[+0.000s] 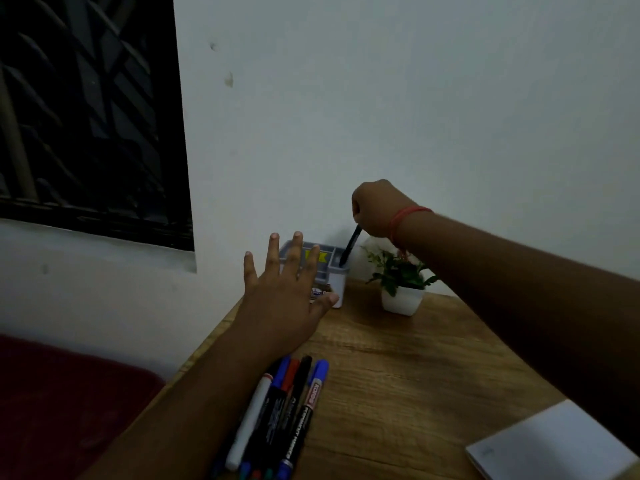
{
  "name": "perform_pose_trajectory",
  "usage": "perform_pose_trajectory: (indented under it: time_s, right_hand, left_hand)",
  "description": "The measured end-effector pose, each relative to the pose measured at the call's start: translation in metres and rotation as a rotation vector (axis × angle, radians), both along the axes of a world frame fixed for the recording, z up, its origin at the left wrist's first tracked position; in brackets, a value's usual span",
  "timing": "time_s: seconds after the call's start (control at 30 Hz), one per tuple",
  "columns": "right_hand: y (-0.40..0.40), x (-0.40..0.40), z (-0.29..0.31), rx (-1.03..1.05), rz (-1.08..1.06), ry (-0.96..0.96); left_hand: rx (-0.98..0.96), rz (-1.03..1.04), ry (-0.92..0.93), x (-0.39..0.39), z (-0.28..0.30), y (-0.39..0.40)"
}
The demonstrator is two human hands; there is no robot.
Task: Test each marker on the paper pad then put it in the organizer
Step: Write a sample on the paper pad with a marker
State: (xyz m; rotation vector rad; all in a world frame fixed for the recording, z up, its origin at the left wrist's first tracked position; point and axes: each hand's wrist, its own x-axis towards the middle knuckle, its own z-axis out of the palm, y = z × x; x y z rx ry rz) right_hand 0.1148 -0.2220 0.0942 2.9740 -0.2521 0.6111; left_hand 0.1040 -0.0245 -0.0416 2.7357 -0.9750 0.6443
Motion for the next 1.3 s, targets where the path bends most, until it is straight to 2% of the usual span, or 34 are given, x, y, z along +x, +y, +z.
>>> perform_pose_trajectory:
  time_s: [0.2,0.33,0.43,0.63,0.73,0.8,0.87,1.0,1.13,1.3]
  right_hand:
    - [0.022,0.033,-0.006,-0.019,-0.045,0.22]
    - [0.026,0.041,-0.016,-0.033,-0.075,0.268]
    - [0.023,0.044,-0.023,-0.017,-0.07,0.233]
    - [0.017,0.029,-0.019,-0.083,0.078,-0.028]
    - [0.02,-0.003,-0.016,-0.079,0.242,-0.229]
    - [0.023,-0.037,-0.023,-0.065,0.343,-0.307]
    - [0.022,-0.076,-0.036,-0.042,0.405,-0.291]
    - [0.008,-0.152,-0.067,0.013,0.41,-0.169]
    - [-0.02,-0.208,-0.09,0.124,0.328,-0.1]
    - [-0.057,-0.258,-0.108,0.15,0.248,-0.077]
  left_hand:
    - [0.026,0.004,0.026,-0.005,0.004,0.001]
    - [0.051,0.012,0.05,-0.004,0.003,0.001]
    - [0.077,0.017,0.064,-0.002,0.002,0.002]
    - [0.155,0.012,0.108,-0.005,0.005,0.004]
    - [0.211,-0.073,0.172,-0.005,0.007,0.008]
    - [0.174,-0.21,0.291,-0.006,0.011,0.011]
    - [0.116,-0.357,0.415,-0.009,0.015,0.012]
    - [0.224,-0.514,0.547,-0.014,0.021,0.016]
    - [0.312,-0.545,0.594,-0.015,0.018,0.016]
    - [0.298,-0.541,0.65,-0.015,0.015,0.013]
